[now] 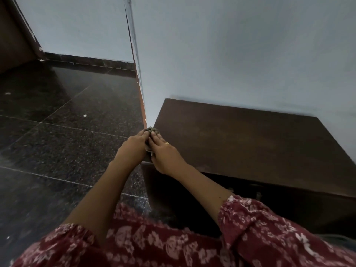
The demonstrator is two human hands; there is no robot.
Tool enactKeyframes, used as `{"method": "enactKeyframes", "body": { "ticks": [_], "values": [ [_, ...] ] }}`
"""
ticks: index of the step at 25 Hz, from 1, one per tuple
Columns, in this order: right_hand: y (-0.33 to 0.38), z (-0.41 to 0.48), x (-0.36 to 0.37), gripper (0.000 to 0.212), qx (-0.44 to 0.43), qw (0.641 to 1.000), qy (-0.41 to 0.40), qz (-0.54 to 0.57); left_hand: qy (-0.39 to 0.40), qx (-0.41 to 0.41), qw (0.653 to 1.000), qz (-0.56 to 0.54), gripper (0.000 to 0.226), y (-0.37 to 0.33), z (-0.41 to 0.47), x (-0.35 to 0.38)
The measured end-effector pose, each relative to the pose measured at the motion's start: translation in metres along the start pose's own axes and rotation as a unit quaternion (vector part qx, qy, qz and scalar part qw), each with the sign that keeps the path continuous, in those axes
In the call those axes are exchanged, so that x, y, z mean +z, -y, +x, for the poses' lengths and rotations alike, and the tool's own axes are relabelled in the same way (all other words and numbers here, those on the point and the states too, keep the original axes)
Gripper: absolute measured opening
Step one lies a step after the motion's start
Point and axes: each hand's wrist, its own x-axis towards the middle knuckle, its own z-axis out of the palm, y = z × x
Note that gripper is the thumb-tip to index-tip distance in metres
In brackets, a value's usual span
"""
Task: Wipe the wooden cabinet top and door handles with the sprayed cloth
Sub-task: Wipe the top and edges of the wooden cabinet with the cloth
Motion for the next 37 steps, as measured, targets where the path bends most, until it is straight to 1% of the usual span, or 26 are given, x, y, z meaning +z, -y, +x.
{"method": "enactKeyframes", "body": {
  "ticks": [3,6,9,11,14,16,18,20,21,25,28,31,34,35,37],
  "values": [
    [0.006,-0.024,0.002,0.058,-0.022,0.999,0.022,-0.016,-0.005,0.007,1.0,0.027,0.054,-0.001,-0.029,0.005],
    [-0.002,-0.044,-0.007,0.059,-0.054,0.996,0.049,-0.048,-0.011,0.051,0.998,0.046,0.057,-0.005,-0.052,0.012],
    [-0.022,-0.067,-0.023,0.058,-0.039,0.994,0.071,-0.073,-0.017,0.095,0.994,0.058,0.056,-0.023,-0.065,0.023],
    [-0.042,-0.088,-0.038,0.058,-0.015,0.994,0.078,-0.077,-0.009,0.135,0.99,0.051,0.055,-0.048,-0.067,0.033],
    [-0.072,-0.123,-0.055,0.06,0.05,0.993,0.073,-0.073,0.007,0.171,0.984,0.052,0.056,-0.092,-0.064,0.048],
    [-0.078,-0.142,-0.058,0.063,0.099,0.992,0.049,-0.069,0.014,0.191,0.98,0.057,0.057,-0.116,-0.065,0.056],
    [-0.07,-0.149,-0.049,0.066,0.136,0.988,0.001,-0.066,0.006,0.196,0.979,0.059,0.055,-0.124,-0.067,0.06],
    [-0.054,-0.142,-0.037,0.067,0.146,0.987,-0.03,-0.062,-0.013,0.191,0.979,0.068,0.053,-0.115,-0.069,0.058],
    [-0.046,-0.135,-0.033,0.067,0.138,0.988,-0.031,-0.056,-0.022,0.181,0.981,0.07,0.053,-0.106,-0.07,0.056],
    [-0.011,-0.089,-0.018,0.062,0.074,0.997,-0.008,-0.024,-0.047,0.098,0.99,0.09,0.053,-0.057,-0.071,0.041],
    [0.013,-0.058,-0.01,0.057,0.012,0.999,0.027,-0.018,-0.048,0.031,0.993,0.099,0.056,-0.025,-0.074,0.027],
    [0.014,-0.045,-0.013,0.054,-0.03,0.996,0.078,-0.04,-0.02,-0.016,0.996,0.087,0.054,-0.014,-0.076,0.021],
    [-0.002,-0.054,-0.025,0.054,-0.05,0.988,0.115,-0.09,0.022,-0.018,0.986,0.165,0.047,-0.037,-0.082,0.02],
    [-0.009,-0.06,-0.03,0.055,-0.053,0.986,0.121,-0.104,0.036,-0.006,0.981,0.193,0.048,-0.051,-0.084,0.021],
    [-0.024,-0.077,-0.041,0.054,-0.038,0.987,0.119,-0.098,0.041,0.038,0.972,0.228,0.05,-0.072,-0.085,0.026]
  ]
}}
